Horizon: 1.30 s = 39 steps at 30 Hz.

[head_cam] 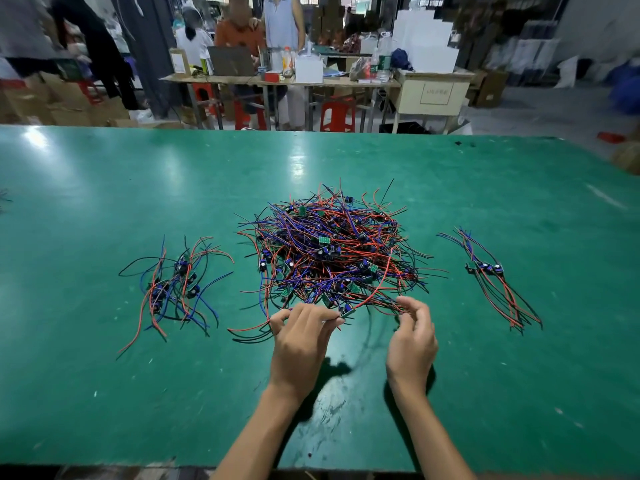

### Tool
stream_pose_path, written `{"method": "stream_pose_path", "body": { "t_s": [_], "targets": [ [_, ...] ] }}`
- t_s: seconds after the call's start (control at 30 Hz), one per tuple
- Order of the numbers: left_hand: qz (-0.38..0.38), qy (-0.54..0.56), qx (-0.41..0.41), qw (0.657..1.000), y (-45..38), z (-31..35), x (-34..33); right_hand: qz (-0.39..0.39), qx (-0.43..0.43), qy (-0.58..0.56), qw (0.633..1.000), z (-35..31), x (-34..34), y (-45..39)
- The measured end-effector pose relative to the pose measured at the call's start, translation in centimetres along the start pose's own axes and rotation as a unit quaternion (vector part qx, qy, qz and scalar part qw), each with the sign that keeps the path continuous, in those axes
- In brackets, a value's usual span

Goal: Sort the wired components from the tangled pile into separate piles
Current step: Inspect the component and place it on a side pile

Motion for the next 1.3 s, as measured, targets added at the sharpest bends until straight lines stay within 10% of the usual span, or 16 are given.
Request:
{"method": "stream_pose_path", "body": {
  "t_s": [0.23,0.5,1.3],
  "targets": [
    [0.032,-0.009,-0.042,0.999,0.4,0.5,0.5,0.037,0.029,0.146,0.988,-0.6,0.1,0.1],
    [-0.015,-0.051,-0.101,0.993,0.9,0.9,-0.8,-0.251,-0.033,-0.138,0.957,-1.0,-0.7,2.3],
    [-0.213,0.064,0.02,0.975,0.3,0.6,-1.3,-0.148,-0.144,-0.238,0.949,0.9,0.1,1.1]
  ]
}}
Point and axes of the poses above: each hand's wrist, its own y-axis away from the middle knuckle, its own x-axis out of the back of the hand, z = x × y, the point moved 5 cm from there along -y, towards the middle knuckle, and after that the axes turned 12 degrees about -y, right-handed, at the moved point
